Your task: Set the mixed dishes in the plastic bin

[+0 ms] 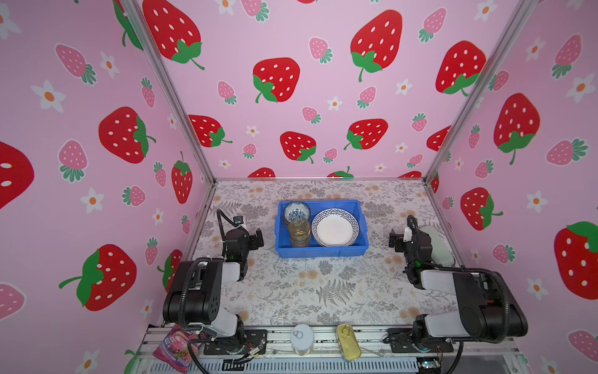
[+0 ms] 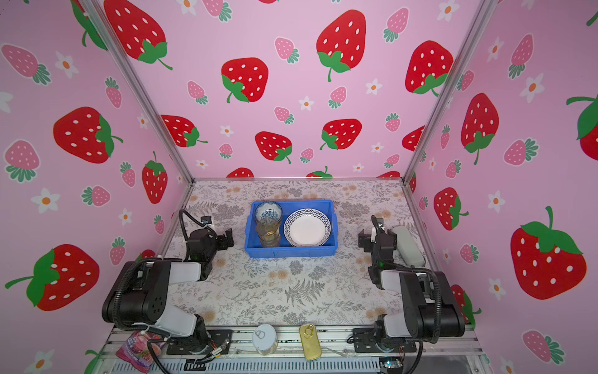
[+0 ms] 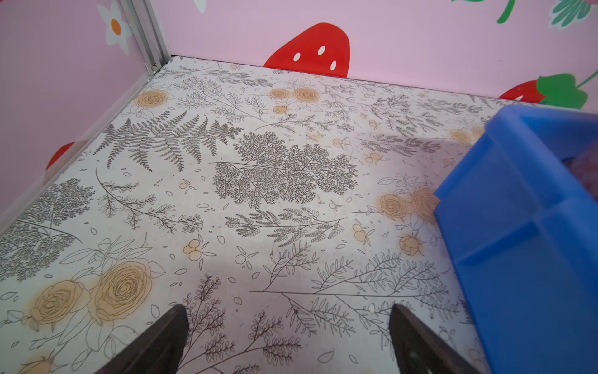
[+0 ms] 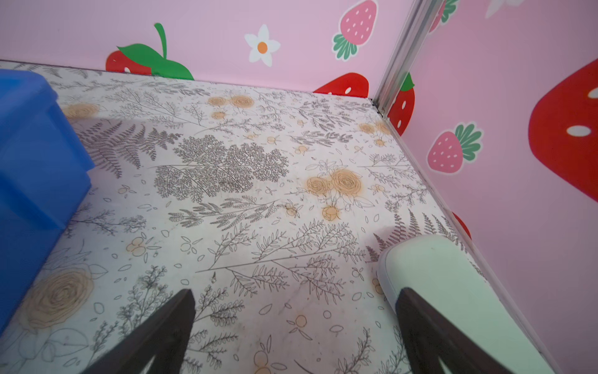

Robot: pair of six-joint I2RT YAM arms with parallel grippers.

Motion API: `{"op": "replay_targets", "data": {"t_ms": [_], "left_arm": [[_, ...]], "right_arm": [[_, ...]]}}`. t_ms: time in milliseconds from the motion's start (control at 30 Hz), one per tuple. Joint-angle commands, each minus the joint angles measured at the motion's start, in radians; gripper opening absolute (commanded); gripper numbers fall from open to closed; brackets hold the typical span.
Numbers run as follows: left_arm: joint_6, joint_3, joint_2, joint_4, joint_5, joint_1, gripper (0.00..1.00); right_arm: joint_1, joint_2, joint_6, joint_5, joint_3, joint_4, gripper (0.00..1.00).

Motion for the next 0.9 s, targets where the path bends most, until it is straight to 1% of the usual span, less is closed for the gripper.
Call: {"op": "replay_targets", "data": {"t_ms": [0, 67, 167, 233, 267, 300, 333, 433, 867], "left_arm": [[0.019, 0.036, 0.008, -0.009, 0.016, 0.003, 0.99], [0.019, 0.036, 0.008, -0.008, 0.014, 0.000, 0.99], [0.024, 0.039, 0.009, -0.013, 0.013, 0.000, 0.99], [0.028, 0.045, 0.011, -0.023, 0.004, -0.007, 0.99], [0.030, 0.046, 0.011, -0.024, -0.001, -0.009, 0.99], [0.033, 0.046, 0.010, -0.026, -0.008, -0.013, 0.99], [0.036, 0.046, 0.010, -0.026, -0.011, -0.016, 0.99], [0.037, 0.046, 0.009, -0.025, -0.012, -0.019, 0.99], [0.038, 0.045, 0.009, -0.025, -0.013, -0.020, 0.99]], "right_arm": [[-0.001, 0.031, -0.030, -0.046, -0.026, 0.215, 0.99], [-0.003, 0.068, -0.037, -0.055, -0.043, 0.273, 0.99], [-0.003, 0.159, -0.041, -0.066, -0.080, 0.442, 0.99], [-0.006, 0.132, -0.047, -0.088, -0.043, 0.319, 0.99], [-0.009, 0.146, -0.042, -0.093, -0.049, 0.358, 0.99], [-0.013, 0.149, -0.040, -0.102, -0.047, 0.355, 0.99], [-0.019, 0.139, -0.038, -0.107, -0.037, 0.317, 0.99], [-0.032, 0.144, -0.024, -0.117, -0.028, 0.308, 0.99], [-0.031, 0.141, -0.024, -0.114, -0.032, 0.313, 0.99]]}}
